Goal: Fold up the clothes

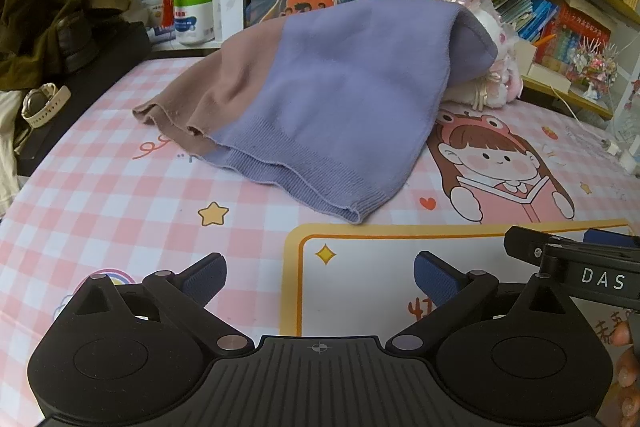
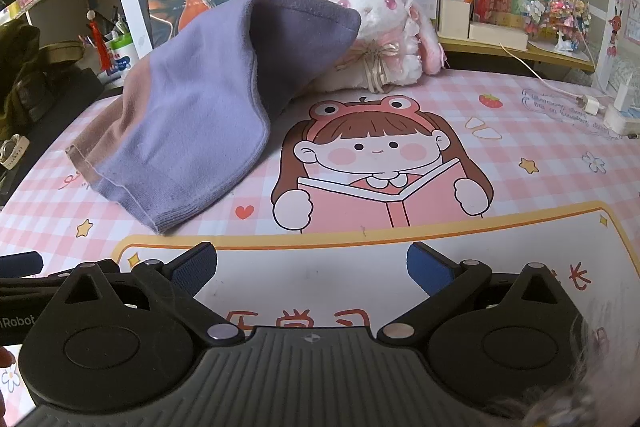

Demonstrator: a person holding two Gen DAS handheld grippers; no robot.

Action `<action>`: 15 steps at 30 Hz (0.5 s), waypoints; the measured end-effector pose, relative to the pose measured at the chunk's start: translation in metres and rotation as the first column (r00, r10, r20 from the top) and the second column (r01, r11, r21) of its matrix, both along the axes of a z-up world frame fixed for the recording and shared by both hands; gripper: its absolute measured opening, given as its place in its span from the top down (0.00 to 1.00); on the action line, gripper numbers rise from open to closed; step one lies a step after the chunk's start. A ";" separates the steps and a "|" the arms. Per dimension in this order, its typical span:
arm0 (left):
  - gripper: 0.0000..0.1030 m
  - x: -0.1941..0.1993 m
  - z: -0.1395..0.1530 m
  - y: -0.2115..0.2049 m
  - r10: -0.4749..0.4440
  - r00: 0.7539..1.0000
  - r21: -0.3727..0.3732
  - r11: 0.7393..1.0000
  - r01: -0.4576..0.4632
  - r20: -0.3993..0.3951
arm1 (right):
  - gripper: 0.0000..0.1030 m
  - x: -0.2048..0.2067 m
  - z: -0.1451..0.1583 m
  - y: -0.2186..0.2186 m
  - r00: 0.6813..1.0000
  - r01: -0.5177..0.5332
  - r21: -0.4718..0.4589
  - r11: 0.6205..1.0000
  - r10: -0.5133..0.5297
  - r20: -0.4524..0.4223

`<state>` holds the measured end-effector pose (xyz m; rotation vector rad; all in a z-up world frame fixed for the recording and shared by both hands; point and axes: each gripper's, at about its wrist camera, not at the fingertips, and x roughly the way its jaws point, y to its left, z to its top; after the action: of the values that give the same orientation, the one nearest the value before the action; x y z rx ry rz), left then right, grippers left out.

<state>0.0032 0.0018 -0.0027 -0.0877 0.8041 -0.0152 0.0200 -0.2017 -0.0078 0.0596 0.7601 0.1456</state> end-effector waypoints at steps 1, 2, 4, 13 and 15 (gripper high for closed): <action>0.01 0.000 0.000 0.000 0.001 1.000 0.000 1.000 -0.001 0.000 | 0.00 0.000 0.000 0.000 1.000 0.000 0.000 1.000 0.000 -0.001; 0.01 0.001 0.000 0.000 0.002 1.000 0.000 1.000 -0.002 0.000 | 0.00 0.000 0.000 0.000 1.000 0.000 0.000 1.000 0.000 -0.001; 0.01 0.001 0.001 0.000 0.004 1.000 0.000 1.000 -0.004 0.000 | 0.00 0.000 0.000 0.001 1.000 0.000 0.000 1.000 0.000 -0.001; 0.01 0.002 0.002 0.001 0.007 1.000 -0.002 1.000 -0.007 0.003 | 0.00 0.001 0.001 0.002 1.000 -0.005 -0.003 1.000 0.005 -0.001; 0.01 0.002 0.002 0.001 0.008 1.000 -0.002 1.000 -0.008 0.004 | 0.00 0.001 0.001 0.003 1.000 -0.005 -0.003 1.000 0.005 -0.001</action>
<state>0.0048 0.0028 -0.0004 -0.0930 0.7999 -0.0088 0.0215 -0.1990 -0.0068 0.0548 0.7614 0.1494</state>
